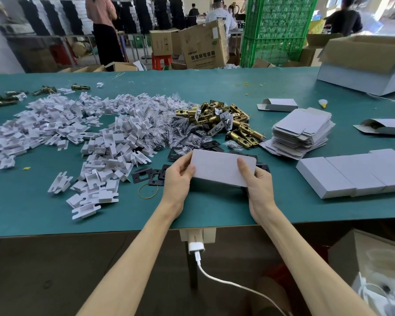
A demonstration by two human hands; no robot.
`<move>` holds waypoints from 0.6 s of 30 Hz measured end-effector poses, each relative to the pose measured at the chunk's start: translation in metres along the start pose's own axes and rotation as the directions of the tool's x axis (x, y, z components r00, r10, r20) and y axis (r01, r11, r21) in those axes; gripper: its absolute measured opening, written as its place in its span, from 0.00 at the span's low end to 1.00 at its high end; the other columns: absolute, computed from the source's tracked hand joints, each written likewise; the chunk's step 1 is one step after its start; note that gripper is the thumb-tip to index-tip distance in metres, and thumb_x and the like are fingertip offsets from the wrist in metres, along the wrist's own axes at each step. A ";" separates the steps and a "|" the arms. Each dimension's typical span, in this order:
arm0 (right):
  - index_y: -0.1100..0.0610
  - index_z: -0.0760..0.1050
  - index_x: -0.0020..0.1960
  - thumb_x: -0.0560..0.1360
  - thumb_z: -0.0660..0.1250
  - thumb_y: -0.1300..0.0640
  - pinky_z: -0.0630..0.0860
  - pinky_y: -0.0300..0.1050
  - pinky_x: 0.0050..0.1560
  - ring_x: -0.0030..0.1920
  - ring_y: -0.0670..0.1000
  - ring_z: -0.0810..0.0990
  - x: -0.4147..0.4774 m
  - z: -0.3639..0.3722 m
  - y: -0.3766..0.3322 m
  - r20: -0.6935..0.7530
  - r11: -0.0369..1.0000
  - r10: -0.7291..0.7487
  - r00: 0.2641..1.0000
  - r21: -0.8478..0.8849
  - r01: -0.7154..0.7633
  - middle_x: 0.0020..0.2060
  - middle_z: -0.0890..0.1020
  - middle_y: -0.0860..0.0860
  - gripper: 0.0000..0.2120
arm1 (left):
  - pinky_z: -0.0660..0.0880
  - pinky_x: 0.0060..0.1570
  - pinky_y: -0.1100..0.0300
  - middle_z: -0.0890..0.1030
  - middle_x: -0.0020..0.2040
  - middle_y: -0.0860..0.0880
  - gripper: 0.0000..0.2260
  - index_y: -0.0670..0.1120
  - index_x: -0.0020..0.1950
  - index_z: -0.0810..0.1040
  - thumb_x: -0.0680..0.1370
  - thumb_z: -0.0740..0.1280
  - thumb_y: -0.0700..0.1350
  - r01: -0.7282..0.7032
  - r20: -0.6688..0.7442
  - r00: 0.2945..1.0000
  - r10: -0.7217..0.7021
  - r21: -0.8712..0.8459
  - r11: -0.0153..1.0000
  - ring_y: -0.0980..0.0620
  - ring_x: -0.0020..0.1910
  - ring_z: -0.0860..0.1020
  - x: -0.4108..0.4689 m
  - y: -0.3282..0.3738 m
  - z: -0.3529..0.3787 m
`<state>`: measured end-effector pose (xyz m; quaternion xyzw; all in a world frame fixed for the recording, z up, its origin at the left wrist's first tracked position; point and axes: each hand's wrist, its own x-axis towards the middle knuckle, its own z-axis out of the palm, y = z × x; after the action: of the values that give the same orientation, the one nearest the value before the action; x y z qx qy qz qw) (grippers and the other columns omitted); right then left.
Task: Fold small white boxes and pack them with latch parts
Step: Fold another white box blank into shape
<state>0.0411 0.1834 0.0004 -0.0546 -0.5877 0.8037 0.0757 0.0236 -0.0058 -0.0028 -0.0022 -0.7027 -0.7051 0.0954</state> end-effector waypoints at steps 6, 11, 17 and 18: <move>0.53 0.85 0.51 0.82 0.64 0.46 0.83 0.41 0.43 0.41 0.48 0.85 -0.003 0.002 -0.008 0.023 0.992 -0.017 1.000 0.122 0.014 0.47 0.87 0.53 0.14 | 0.73 0.72 0.45 0.82 0.66 0.56 0.13 0.51 0.67 0.83 0.85 0.64 0.42 0.028 -0.103 0.994 -0.041 -0.116 0.993 0.51 0.69 0.77 0.000 0.001 -0.004; 0.49 0.72 0.63 0.79 0.70 0.64 0.82 0.43 0.42 0.43 0.58 0.87 -0.004 0.003 -0.006 0.110 0.989 -0.145 0.983 0.008 0.145 0.49 0.86 0.53 0.17 | 0.82 0.39 0.48 0.86 0.55 0.48 0.12 0.50 0.61 0.86 0.86 0.63 0.50 0.016 -0.009 1.000 -0.016 -0.027 1.000 0.49 0.35 0.83 -0.005 0.006 0.001; 0.44 0.70 0.70 0.70 0.80 0.55 0.80 0.44 0.49 0.45 0.50 0.84 -0.003 0.006 -0.003 0.237 0.951 -0.162 0.958 -0.223 0.216 0.51 0.83 0.52 0.32 | 0.82 0.36 0.58 0.87 0.44 0.43 0.11 0.40 0.57 0.84 0.86 0.63 0.43 0.026 0.123 0.992 -0.027 0.013 1.000 0.48 0.37 0.84 -0.008 0.006 0.009; 0.42 0.72 0.69 0.71 0.80 0.53 0.80 0.45 0.50 0.45 0.49 0.83 -0.002 0.006 -0.002 0.252 0.930 -0.175 0.952 -0.276 0.244 0.52 0.81 0.52 0.30 | 0.83 0.38 0.57 0.87 0.46 0.39 0.13 0.38 0.58 0.84 0.86 0.63 0.44 0.032 0.156 0.987 -0.033 0.007 0.999 0.46 0.40 0.85 -0.008 0.007 0.010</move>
<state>0.0423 0.1781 0.0046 0.0887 -0.7113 0.6920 0.0858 0.0317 0.0048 0.0036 -0.0459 -0.7095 -0.7027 0.0286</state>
